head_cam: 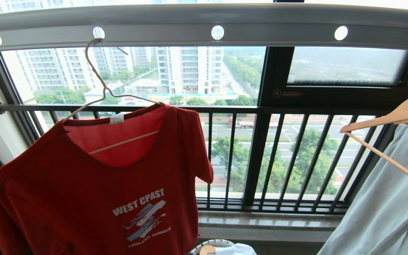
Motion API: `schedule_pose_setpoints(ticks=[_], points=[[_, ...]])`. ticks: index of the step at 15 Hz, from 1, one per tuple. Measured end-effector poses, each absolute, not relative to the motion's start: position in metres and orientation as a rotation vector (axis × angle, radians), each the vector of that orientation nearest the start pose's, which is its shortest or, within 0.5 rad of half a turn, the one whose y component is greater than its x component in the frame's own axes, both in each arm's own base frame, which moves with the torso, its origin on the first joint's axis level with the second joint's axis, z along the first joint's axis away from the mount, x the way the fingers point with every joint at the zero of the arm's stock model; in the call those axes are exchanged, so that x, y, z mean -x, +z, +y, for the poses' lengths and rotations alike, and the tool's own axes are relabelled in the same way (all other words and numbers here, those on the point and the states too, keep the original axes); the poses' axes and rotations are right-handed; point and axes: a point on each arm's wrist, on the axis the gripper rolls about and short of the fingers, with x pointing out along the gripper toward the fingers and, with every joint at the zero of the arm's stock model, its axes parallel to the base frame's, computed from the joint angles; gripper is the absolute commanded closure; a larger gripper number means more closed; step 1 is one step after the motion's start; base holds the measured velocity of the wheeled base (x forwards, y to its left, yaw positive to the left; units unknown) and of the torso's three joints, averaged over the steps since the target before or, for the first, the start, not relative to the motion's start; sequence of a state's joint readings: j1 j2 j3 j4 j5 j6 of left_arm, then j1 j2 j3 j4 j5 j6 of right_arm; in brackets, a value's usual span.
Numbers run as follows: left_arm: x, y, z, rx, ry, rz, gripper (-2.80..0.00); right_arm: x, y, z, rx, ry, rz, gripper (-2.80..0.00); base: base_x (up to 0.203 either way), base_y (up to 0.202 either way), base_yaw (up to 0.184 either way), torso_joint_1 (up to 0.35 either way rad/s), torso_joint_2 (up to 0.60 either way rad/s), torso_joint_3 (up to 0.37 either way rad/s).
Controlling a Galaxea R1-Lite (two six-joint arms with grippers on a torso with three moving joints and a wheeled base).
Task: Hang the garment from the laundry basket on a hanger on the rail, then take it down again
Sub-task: Take the clothes off the clothes rack
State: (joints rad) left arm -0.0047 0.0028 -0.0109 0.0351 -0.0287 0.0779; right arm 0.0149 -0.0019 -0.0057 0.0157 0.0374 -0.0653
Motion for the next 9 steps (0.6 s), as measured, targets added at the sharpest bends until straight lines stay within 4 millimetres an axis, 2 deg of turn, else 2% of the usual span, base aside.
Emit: schedule_pose_setpoints(ticks=[9], points=[[0.0235,0.0746,-0.0004,-0.040,-0.029,0.029,0.00,0.0233,0.0750,0.0005,0.065,0.052,0.009,0.00,0.000,0.000,0.000,0.000,0.00,0.000]])
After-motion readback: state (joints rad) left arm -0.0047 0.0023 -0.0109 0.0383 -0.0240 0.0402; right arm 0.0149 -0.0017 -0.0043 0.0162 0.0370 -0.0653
